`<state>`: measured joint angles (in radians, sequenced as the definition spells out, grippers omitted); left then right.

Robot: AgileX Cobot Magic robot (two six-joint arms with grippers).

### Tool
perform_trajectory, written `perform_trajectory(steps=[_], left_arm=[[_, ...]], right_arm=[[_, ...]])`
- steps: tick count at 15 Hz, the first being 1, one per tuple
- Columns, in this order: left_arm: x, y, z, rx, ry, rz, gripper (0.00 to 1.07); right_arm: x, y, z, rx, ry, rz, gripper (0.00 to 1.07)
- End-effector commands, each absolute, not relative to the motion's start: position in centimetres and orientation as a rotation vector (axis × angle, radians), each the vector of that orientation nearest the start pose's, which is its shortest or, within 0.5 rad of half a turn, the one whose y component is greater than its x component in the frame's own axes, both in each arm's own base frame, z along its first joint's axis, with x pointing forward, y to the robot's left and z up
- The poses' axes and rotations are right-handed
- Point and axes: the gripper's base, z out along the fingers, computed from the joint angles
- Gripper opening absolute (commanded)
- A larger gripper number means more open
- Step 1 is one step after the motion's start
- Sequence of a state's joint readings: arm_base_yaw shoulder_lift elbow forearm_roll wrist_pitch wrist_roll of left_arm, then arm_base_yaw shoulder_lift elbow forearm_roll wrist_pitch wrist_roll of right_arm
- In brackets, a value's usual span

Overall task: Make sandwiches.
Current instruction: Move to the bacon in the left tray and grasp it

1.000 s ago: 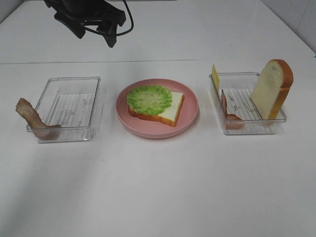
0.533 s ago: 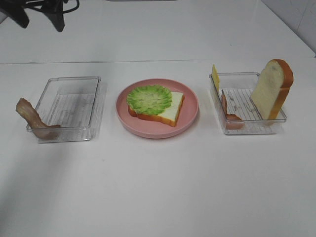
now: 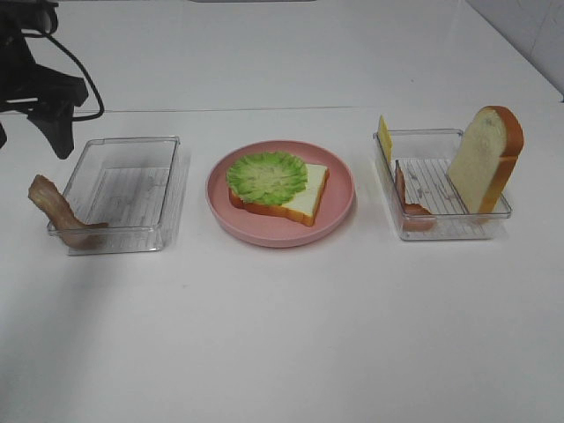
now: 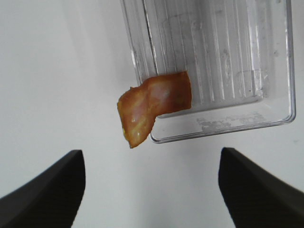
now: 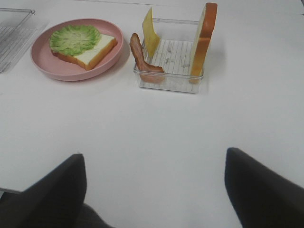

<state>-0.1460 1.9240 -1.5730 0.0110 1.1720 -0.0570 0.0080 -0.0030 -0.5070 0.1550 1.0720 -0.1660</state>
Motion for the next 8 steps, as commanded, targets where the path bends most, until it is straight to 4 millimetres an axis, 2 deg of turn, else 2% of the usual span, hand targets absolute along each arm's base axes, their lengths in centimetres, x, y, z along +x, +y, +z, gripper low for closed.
perform_trajectory(steps=[1,3,8], left_arm=[[38.4,-5.5,22.7,0.101,3.009,0.004,0.74],[37.9,-5.3,20.5,0.054,3.0,0.017,0.74],[38.4,-5.4,18.7,0.031,2.961,0.002,0.74]], right_arm=[[-0.9,1.3,27.9,-0.177,2.009,0.088,0.77],[-0.9,1.3,27.9,-0.177,2.009,0.088,0.77],[-0.9,1.3,27.9,-0.177,2.009,0.088,0.77]])
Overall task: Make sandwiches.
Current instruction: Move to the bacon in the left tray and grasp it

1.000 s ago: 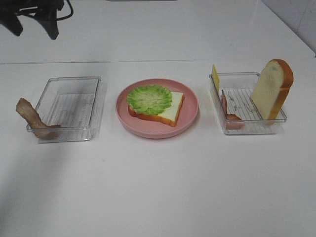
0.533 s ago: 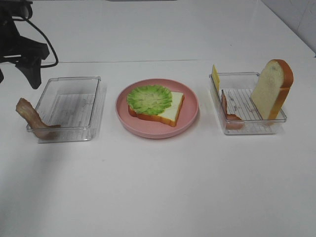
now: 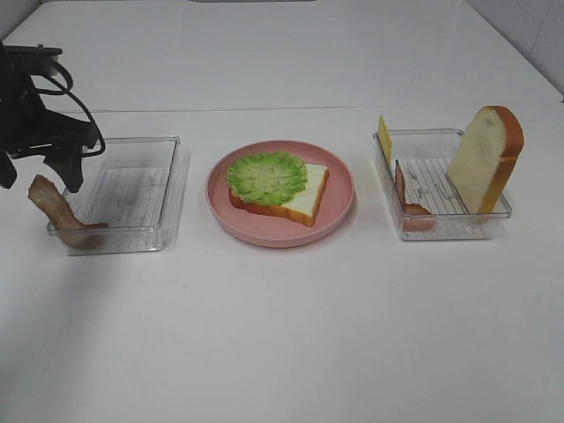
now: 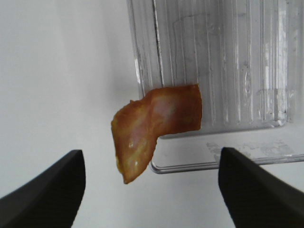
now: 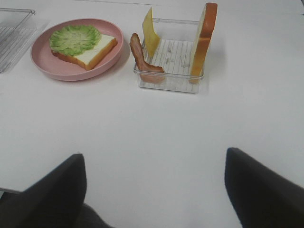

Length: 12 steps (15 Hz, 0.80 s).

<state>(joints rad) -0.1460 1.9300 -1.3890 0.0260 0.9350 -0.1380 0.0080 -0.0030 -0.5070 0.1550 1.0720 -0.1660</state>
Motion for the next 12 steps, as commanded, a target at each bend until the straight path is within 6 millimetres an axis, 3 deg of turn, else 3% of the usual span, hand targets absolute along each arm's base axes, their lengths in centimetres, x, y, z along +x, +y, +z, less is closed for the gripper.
perform_trajectory(steps=[1,4,8,12], left_arm=[[38.5,-5.4,18.4,0.032,2.966,0.003,0.74],[39.1,-5.5,16.6,0.03,2.979,0.002,0.72],[39.3,-5.7,16.5,0.01,2.952,-0.026,0.53],[39.3,-5.7,15.7,0.009,2.984,-0.019,0.52]], right_arm=[[-0.9,1.3,27.9,-0.177,2.009,0.088,0.77],[-0.9,1.3,27.9,-0.177,2.009,0.088,0.77],[-0.9,1.3,27.9,-0.177,2.009,0.088,0.77],[-0.9,1.3,27.9,-0.177,2.009,0.088,0.77]])
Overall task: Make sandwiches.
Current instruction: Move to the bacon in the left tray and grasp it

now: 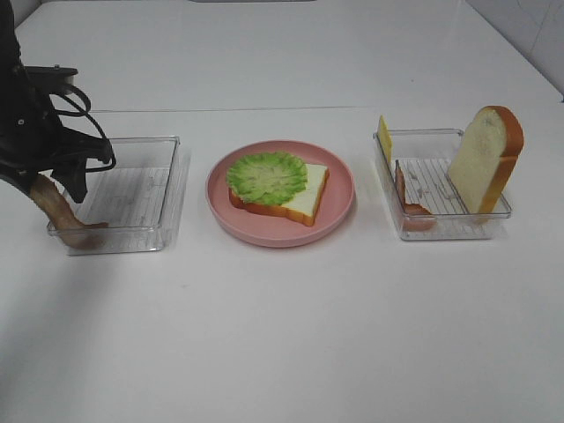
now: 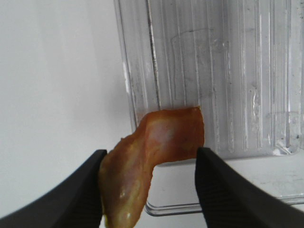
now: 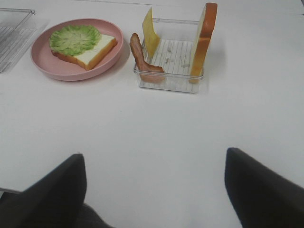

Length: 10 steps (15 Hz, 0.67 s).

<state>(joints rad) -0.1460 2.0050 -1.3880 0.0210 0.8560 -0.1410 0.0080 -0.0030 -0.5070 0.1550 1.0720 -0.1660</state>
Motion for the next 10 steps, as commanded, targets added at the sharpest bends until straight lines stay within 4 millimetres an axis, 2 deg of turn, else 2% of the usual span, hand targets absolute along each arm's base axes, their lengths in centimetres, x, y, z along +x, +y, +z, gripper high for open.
perform_trajectory(steps=[1,3,6,7,10], left_arm=[[39.36,-5.7,15.36,0.009,2.994,-0.017,0.52],[39.41,-5.7,15.16,0.009,2.996,-0.017,0.26],[39.48,-5.72,15.17,0.009,2.988,-0.018,0.05],[39.48,-5.72,15.17,0.01,2.988,-0.018,0.01],[39.48,-5.72,15.17,0.021,2.988,-0.017,0.0]], right_arm=[[-0.89,1.26,27.91,-0.177,2.009,0.088,0.77],[-0.89,1.26,27.91,-0.177,2.009,0.088,0.77],[-0.89,1.26,27.91,-0.177,2.009,0.088,0.77],[-0.89,1.26,27.91,-0.177,2.009,0.088,0.77],[-0.89,1.26,27.91,-0.177,2.009,0.088,0.77]])
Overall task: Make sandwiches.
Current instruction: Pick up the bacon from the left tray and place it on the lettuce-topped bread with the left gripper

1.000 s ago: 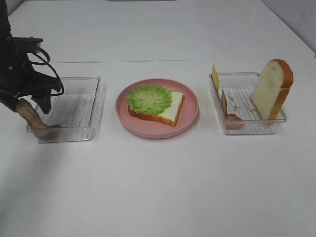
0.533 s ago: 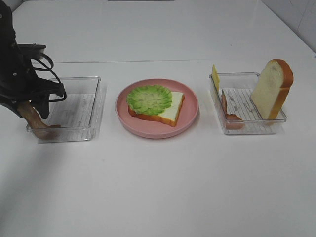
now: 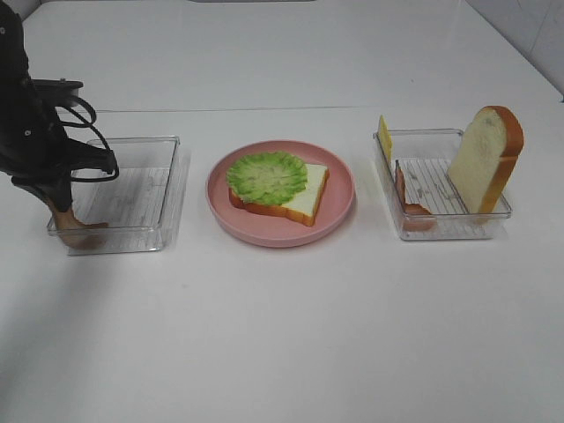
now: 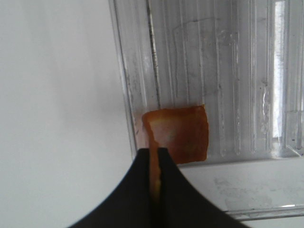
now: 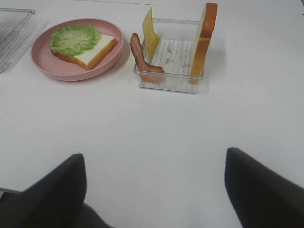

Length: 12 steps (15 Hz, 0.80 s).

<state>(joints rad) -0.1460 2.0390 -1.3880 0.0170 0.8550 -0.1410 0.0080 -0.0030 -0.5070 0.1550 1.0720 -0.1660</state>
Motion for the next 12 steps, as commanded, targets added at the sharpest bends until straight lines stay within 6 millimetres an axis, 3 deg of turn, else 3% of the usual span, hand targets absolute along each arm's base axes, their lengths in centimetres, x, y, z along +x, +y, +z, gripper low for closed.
perform_trajectory(steps=[1,6,9,12], left_arm=[[39.5,-5.7,15.2,0.022,2.988,-0.017,0.0],[40.5,-6.7,18.0,0.031,2.905,-0.168,0.0],[41.9,-8.8,21.2,0.132,2.783,-0.47,0.0],[42.6,-10.4,23.1,0.158,2.661,-0.681,0.0]], right_arm=[[-0.9,1.3,27.9,-0.177,2.009,0.088,0.77],[-0.9,1.3,27.9,-0.177,2.009,0.088,0.77],[-0.9,1.3,27.9,-0.177,2.009,0.088,0.77],[-0.9,1.3,27.9,-0.177,2.009,0.088,0.77]])
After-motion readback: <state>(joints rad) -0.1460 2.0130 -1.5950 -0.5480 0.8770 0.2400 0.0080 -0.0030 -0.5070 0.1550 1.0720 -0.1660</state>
